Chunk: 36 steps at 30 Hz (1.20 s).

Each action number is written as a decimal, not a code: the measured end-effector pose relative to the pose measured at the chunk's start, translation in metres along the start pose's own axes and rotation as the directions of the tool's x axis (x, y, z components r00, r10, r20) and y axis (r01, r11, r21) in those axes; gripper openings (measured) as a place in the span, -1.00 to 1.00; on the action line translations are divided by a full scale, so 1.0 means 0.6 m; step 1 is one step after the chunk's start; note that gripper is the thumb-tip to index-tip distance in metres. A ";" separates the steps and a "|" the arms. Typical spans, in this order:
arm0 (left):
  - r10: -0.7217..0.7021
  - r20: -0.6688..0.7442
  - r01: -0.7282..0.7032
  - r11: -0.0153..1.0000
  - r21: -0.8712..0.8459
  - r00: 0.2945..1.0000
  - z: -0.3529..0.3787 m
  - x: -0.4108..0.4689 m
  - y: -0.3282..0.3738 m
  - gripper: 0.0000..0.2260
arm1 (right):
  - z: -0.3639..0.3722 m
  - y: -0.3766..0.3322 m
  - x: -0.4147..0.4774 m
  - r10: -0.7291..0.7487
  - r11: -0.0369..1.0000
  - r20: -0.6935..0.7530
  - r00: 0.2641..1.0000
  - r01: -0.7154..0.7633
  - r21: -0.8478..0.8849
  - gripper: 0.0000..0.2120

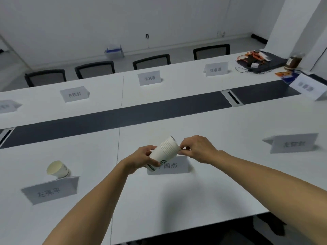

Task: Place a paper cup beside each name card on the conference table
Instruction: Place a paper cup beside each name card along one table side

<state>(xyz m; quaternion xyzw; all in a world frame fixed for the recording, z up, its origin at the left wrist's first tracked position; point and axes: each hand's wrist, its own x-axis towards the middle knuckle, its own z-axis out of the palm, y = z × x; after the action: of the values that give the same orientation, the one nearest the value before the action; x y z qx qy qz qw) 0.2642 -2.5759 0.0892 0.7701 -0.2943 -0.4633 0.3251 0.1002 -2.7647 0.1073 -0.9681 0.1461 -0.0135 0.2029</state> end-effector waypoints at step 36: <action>-0.198 -0.219 0.122 0.941 -0.317 0.956 -0.077 0.042 -0.126 -0.43 | 0.163 0.088 0.194 0.106 0.954 0.286 0.952 -0.016 -0.301 -0.64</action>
<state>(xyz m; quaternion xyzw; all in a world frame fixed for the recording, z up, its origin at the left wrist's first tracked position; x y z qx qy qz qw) 0.3276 -2.5380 0.0342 0.7850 -0.1139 -0.4279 0.4332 0.2050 -2.8066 -0.0073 -0.9733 0.1444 0.1614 0.0764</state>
